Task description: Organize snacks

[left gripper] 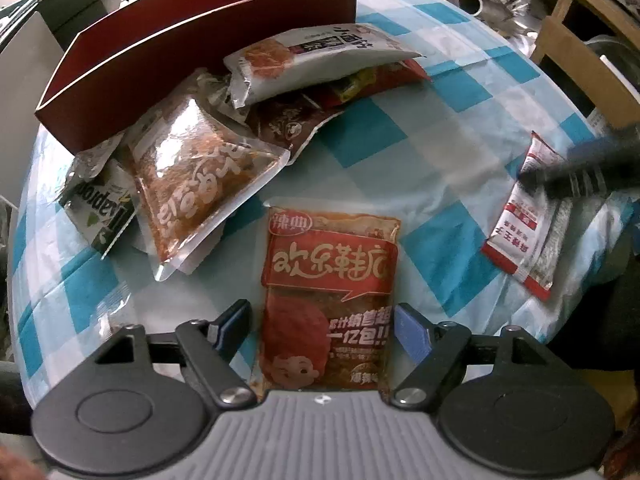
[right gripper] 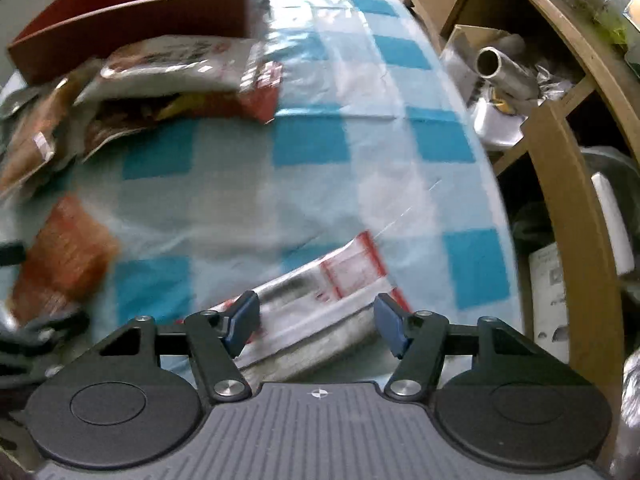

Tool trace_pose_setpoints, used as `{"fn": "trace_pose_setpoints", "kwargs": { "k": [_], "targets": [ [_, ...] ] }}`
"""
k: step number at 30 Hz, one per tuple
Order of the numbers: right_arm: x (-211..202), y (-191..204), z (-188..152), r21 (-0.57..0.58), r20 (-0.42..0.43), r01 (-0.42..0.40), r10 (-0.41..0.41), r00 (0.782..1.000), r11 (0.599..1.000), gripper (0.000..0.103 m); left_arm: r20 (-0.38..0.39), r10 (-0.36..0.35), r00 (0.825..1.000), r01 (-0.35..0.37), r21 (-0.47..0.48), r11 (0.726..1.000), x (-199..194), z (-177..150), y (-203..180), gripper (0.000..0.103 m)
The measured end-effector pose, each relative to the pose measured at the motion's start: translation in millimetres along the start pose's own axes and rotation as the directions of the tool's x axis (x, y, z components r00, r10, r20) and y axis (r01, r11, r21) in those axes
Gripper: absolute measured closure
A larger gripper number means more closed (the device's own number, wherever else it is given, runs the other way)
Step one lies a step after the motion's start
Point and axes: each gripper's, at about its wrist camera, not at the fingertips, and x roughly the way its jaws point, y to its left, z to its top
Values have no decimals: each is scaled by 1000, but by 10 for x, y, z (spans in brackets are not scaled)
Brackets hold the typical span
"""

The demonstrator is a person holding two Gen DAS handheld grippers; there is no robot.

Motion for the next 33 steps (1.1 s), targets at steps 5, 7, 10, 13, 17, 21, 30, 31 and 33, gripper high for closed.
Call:
{"fn": "trace_pose_setpoints", "kwargs": {
  "k": [5, 7, 10, 13, 17, 21, 30, 31, 33],
  "targets": [
    [-58, -210, 182, 116, 22, -68, 66, 998, 991, 44, -19, 16, 1000, -16, -3, 1000, 4, 3, -32, 30],
    [-249, -284, 38, 168, 29, -105, 102, 994, 980, 31, -10, 3, 1000, -3, -3, 1000, 2, -27, -13, 29],
    [-296, -385, -308, 336, -24, -195, 216, 976, 921, 24, 17, -2, 1000, 2, -1, 1000, 7, -82, -5, 25],
    [-153, -368, -475, 475, -40, -206, 254, 966, 856, 26, 14, 1, 1000, -1, -3, 1000, 43, -60, -34, 19],
    [-42, -187, -329, 503, -14, -222, 265, 964, 835, 28, 8, -28, 1000, 28, 10, 1000, 57, -31, -24, 19],
    [37, 103, 9, 306, -53, -121, 144, 988, 944, 30, 11, -80, 997, 80, -23, 997, 33, -39, 74, 19],
    [-128, -184, 549, 212, -18, -145, 152, 988, 967, 21, 22, -82, 996, 82, -4, 997, 19, -115, 70, 15],
    [-117, -243, 540, 228, -28, -120, 130, 991, 966, 20, 21, -76, 997, 76, -10, 997, 19, -112, 66, 14],
    [-30, -283, 497, 282, -38, -86, 101, 994, 956, 20, 14, -71, 997, 71, -30, 997, 34, -88, 65, 13]
  ]
}}
